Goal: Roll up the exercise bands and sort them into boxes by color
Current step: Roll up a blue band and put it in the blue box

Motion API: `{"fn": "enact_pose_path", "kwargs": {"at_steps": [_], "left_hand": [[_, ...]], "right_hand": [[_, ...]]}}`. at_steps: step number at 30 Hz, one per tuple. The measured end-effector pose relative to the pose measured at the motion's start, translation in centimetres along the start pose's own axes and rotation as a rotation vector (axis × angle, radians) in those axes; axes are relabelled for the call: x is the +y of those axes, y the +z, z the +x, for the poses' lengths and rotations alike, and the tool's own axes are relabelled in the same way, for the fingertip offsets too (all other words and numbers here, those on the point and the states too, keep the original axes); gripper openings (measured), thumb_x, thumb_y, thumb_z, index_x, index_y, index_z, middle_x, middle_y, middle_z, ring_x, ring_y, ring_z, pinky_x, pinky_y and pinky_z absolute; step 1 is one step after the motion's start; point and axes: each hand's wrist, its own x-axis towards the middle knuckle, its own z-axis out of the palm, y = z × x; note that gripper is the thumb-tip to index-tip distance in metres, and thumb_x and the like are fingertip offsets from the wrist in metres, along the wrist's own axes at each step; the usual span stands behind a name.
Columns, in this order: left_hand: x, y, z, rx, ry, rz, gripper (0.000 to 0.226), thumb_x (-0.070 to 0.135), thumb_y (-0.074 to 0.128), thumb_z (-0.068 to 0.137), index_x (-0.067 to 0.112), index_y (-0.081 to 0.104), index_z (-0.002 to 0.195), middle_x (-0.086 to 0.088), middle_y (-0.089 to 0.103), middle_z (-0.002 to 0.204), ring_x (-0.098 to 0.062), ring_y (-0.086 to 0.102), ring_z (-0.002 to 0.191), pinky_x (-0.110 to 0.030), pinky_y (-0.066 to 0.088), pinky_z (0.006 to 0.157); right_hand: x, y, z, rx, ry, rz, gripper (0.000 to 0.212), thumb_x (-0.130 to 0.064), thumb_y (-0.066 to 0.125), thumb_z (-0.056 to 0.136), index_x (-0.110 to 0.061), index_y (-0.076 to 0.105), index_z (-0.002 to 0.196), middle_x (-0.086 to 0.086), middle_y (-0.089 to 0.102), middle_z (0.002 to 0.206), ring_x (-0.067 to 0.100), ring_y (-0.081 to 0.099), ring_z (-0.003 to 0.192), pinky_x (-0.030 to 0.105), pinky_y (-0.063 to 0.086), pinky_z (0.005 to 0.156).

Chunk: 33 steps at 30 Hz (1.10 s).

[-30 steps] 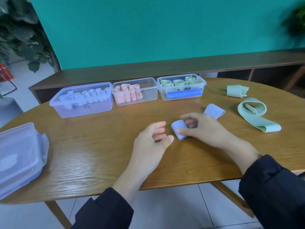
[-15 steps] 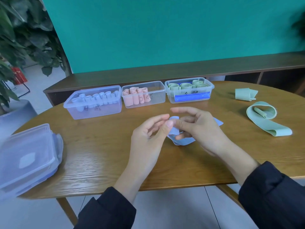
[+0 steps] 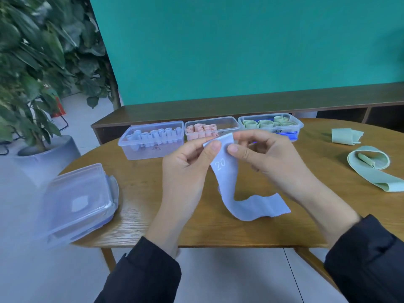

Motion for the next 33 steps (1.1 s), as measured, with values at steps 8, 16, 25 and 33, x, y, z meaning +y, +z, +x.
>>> {"fn": "enact_pose_path", "kwargs": {"at_steps": [8,16,25,33], "left_hand": [[4.3,-0.8,-1.4,0.036,0.055,-0.059,0.012,0.032,0.075,0.084,0.024,0.082,0.091,-0.006,0.078,0.094,-0.024,0.072,0.089,-0.049,0.058,0.087],[7.3,-1.0,-2.1,0.099,0.147,-0.105,0.006,0.015,0.072,0.091,0.016,0.077,0.094,-0.003,0.078,0.085,-0.016,0.070,0.075,-0.031,0.058,0.067],[3.8,-1.8,-1.4,0.155,-0.061,-0.069,0.007,0.014,0.074,0.090,0.008,0.078,0.092,-0.009,0.078,0.087,-0.016,0.070,0.076,-0.029,0.058,0.068],[0.2,-2.7,-0.8,0.225,-0.178,0.145,0.017,0.028,0.084,0.081,0.019,0.076,0.094,0.004,0.077,0.085,-0.006,0.069,0.074,-0.019,0.050,0.055]], "right_hand": [[-3.2,1.2,-1.4,-0.194,-0.014,0.037,0.027,-0.028,0.074,0.080,-0.001,0.074,0.080,0.009,0.071,0.073,0.016,0.058,0.061,0.024,0.053,0.057],[-6.1,2.2,-2.6,-0.199,-0.081,0.075,0.024,-0.030,0.073,0.082,-0.006,0.072,0.083,0.011,0.074,0.073,0.017,0.058,0.052,0.029,0.046,0.040],[-2.5,2.6,-1.6,-0.217,0.136,0.036,0.020,-0.027,0.076,0.081,-0.007,0.075,0.087,0.004,0.075,0.080,0.013,0.067,0.065,0.025,0.051,0.047],[1.4,3.6,-1.2,-0.040,0.283,0.139,0.019,-0.021,0.078,0.084,-0.004,0.079,0.092,0.010,0.078,0.086,0.017,0.069,0.066,0.023,0.048,0.047]]}}
